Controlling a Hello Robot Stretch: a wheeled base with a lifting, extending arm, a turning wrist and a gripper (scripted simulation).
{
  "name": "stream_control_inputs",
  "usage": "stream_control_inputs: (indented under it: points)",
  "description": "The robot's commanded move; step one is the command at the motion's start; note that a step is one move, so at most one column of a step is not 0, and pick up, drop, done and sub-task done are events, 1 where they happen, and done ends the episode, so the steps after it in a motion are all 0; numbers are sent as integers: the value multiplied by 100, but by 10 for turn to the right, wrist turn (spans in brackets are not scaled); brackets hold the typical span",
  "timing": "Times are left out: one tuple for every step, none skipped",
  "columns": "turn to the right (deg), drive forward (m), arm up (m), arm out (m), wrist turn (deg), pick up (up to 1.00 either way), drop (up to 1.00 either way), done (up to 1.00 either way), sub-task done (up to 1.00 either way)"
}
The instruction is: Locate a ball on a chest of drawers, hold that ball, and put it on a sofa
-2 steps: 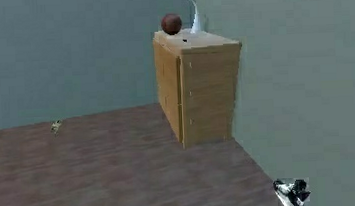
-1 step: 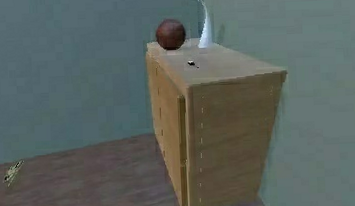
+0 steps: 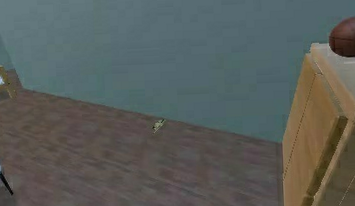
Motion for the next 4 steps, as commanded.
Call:
stream_control_inputs:
  points:
    - [-30, 0, 0, 0, 0, 0, 0, 0, 0]
    - [0, 65, 0, 0, 0, 0, 0, 0, 0]
    - [300, 0, 0, 0, 0, 0, 0, 0, 0]
    - [0, 15, 0, 0, 0, 0, 0, 0, 0]
